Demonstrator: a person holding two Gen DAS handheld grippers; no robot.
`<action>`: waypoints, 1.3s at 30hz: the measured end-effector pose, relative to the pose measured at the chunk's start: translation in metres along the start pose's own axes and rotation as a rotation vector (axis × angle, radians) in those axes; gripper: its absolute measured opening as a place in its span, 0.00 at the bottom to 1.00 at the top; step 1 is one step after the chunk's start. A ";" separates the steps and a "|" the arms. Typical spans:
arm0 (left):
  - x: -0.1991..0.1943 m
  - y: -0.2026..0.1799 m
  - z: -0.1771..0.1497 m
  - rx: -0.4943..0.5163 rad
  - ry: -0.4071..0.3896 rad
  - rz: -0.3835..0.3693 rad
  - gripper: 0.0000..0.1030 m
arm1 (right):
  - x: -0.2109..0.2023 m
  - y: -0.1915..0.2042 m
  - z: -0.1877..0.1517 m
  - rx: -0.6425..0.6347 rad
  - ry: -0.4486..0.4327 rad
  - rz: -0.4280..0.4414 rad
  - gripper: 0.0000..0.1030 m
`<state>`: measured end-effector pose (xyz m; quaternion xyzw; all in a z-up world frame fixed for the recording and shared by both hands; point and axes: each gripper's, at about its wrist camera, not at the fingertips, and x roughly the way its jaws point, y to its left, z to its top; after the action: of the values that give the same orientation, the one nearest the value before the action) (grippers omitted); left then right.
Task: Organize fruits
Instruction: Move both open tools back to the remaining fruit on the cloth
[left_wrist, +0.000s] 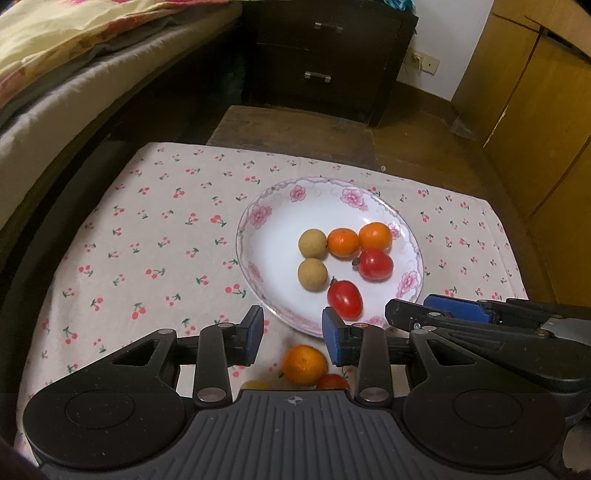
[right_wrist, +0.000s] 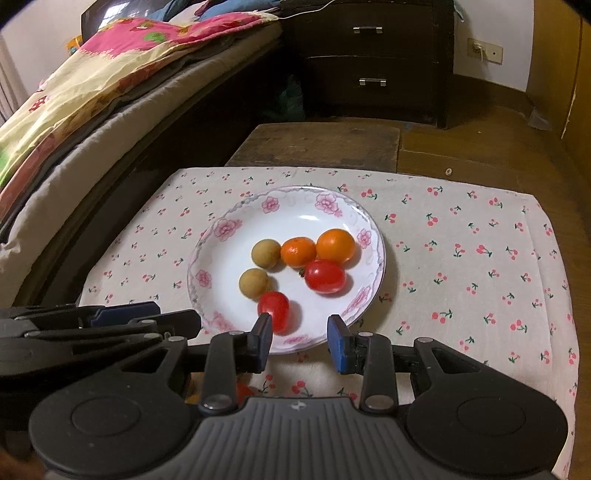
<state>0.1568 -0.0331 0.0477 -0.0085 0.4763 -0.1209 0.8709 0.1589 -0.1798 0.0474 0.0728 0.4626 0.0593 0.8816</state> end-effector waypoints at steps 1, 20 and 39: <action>-0.001 0.001 -0.001 0.001 0.000 0.000 0.42 | 0.000 0.001 -0.001 -0.001 0.002 0.001 0.33; -0.013 0.015 -0.025 -0.008 0.022 0.000 0.42 | -0.004 0.017 -0.021 -0.026 0.046 0.032 0.33; -0.008 0.032 -0.036 -0.036 0.067 0.002 0.49 | 0.008 0.024 -0.032 -0.030 0.106 0.065 0.33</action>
<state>0.1294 0.0031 0.0302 -0.0198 0.5074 -0.1115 0.8542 0.1358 -0.1524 0.0277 0.0713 0.5050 0.0988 0.8545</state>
